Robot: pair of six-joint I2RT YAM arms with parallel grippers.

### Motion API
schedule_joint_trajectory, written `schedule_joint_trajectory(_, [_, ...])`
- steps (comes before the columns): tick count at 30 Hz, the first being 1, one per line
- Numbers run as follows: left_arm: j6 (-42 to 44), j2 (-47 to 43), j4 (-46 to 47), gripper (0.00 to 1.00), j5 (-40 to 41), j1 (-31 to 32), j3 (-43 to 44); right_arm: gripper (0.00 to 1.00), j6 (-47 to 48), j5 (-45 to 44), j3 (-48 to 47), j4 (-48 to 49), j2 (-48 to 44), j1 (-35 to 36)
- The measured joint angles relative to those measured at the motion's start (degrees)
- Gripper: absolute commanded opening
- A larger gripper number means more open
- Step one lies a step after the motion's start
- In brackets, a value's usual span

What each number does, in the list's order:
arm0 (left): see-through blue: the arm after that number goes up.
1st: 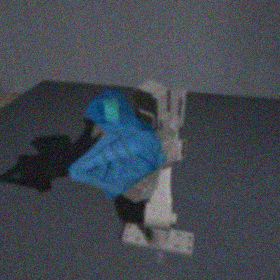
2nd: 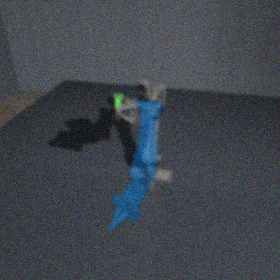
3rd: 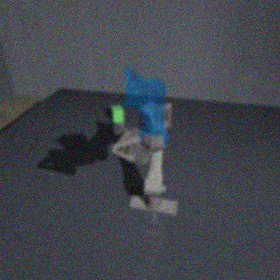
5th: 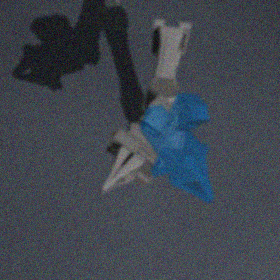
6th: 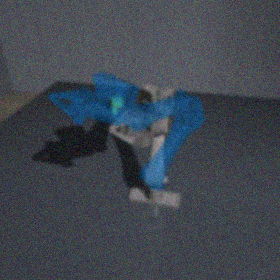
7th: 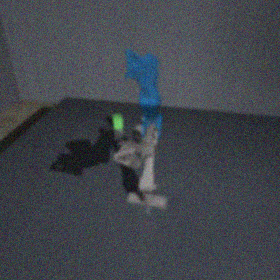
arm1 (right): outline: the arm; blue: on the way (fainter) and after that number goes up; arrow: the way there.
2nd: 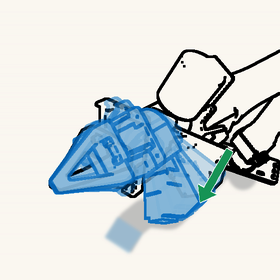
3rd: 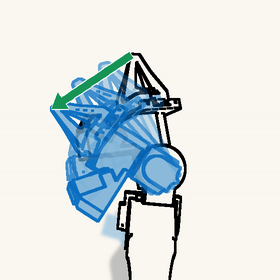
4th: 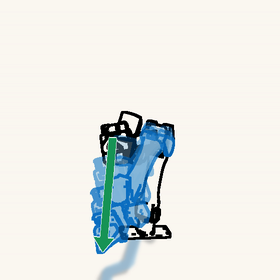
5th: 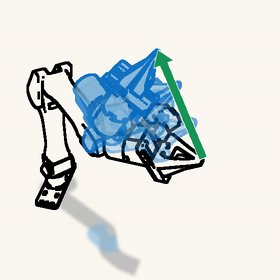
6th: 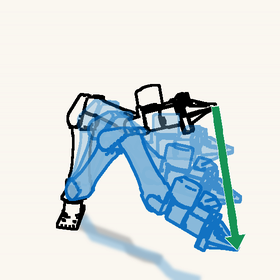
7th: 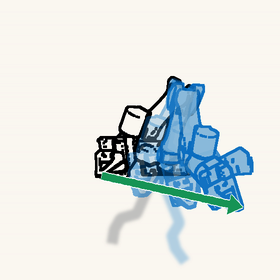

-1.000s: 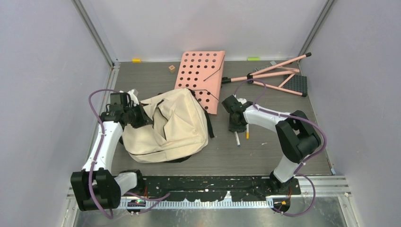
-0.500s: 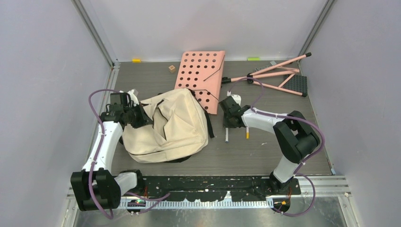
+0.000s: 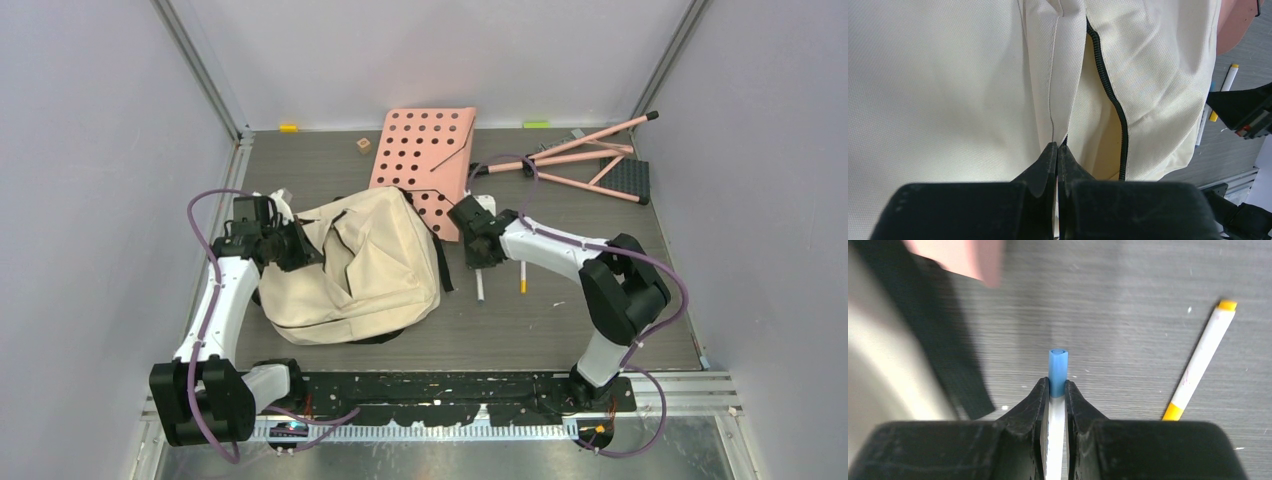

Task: Pack the student bag
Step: Pick up the stationery from the center of the board, then place the stationery in the student bag.

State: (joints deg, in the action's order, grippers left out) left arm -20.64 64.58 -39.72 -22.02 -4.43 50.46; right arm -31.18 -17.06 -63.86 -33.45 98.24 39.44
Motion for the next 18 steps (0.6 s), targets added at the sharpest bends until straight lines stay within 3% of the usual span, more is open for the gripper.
schedule_joint_trajectory(9, [-1.7, 0.0, 1.2, 0.00, -0.5, 0.0, -1.3, 0.01, 3.7, 1.3, -22.3, -2.8, 1.6, 8.5])
schedule_joint_trajectory(18, [-3.2, 0.0, 2.2, 0.00, -1.6, -0.1, -2.2, 0.01, 7.1, 8.7, -54.6, -1.6, 20.7, 17.7])
